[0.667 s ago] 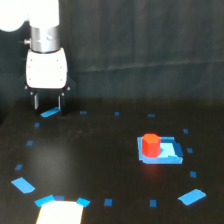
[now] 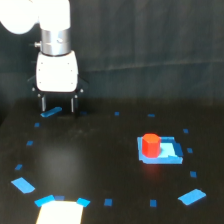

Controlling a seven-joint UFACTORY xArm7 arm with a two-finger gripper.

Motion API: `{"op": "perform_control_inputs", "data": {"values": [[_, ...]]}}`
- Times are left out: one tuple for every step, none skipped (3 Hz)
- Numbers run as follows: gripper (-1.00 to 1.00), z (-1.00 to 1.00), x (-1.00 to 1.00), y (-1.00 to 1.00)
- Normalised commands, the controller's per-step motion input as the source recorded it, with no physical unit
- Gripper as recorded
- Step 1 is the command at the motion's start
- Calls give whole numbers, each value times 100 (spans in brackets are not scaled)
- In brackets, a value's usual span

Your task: Pick up the red object from the table

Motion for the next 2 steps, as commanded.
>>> {"op": "perform_control_inputs", "data": {"values": [[100,-87,100,-71],[100,-100,84,-27]]}}
